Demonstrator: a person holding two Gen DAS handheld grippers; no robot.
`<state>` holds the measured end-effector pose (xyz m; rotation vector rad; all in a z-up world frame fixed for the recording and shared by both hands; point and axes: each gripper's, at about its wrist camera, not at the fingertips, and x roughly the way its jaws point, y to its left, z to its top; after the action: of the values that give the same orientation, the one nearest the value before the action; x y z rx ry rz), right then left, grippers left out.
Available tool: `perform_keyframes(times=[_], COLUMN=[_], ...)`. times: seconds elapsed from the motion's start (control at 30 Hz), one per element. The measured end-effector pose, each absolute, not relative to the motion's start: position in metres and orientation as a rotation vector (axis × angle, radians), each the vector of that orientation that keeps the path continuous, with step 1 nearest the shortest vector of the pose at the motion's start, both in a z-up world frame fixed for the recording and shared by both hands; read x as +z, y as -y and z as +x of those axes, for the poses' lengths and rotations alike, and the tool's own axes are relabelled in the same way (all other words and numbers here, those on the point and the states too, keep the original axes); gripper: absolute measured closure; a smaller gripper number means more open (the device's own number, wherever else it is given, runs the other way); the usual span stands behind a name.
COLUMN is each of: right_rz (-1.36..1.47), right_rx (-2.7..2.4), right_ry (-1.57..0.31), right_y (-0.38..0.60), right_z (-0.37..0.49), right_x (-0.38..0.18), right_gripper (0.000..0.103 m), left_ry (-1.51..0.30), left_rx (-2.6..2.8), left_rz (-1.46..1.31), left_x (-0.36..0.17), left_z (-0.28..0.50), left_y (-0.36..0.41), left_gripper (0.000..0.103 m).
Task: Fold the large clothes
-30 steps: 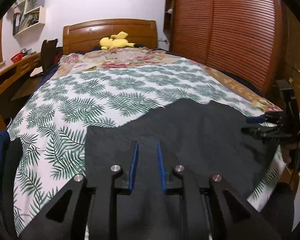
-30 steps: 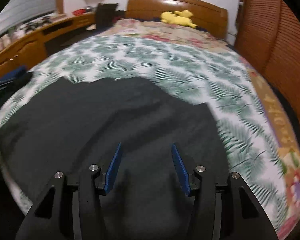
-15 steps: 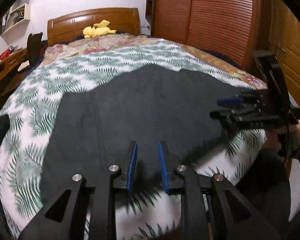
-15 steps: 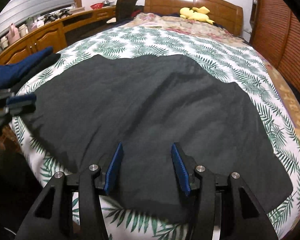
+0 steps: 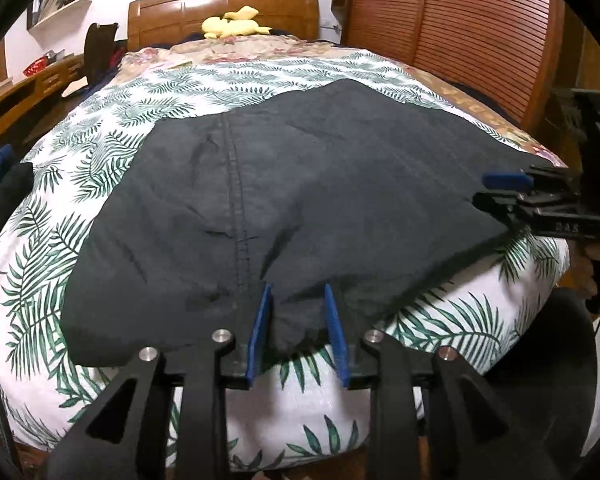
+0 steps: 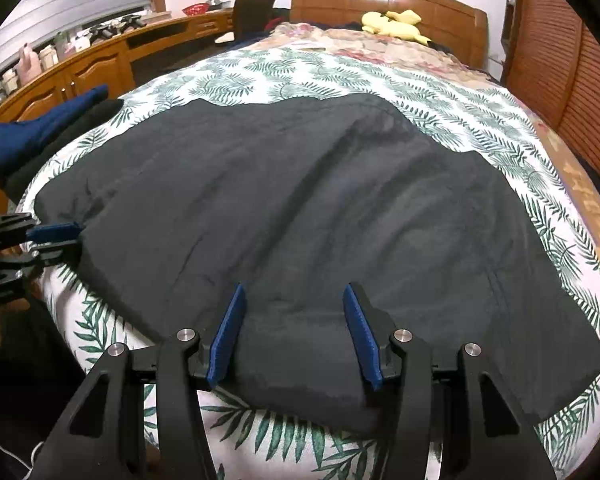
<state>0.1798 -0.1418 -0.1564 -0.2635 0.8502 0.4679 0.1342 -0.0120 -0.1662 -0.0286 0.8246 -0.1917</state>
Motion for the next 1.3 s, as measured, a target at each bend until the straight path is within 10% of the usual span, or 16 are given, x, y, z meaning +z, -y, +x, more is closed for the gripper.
perform_keyframes(times=[1.3], right_rz=[-0.229], right_rx=[0.18], right_ry=[-0.786], right_y=[0.277], right_z=[0.152], right_x=[-0.116], right_gripper=[0.049], left_ry=[-0.902], left_rx=[0.012], left_rz=[-0.032], left_x=[-0.161], left_z=[0.106], left_y=[-0.067], left_gripper=[0.075])
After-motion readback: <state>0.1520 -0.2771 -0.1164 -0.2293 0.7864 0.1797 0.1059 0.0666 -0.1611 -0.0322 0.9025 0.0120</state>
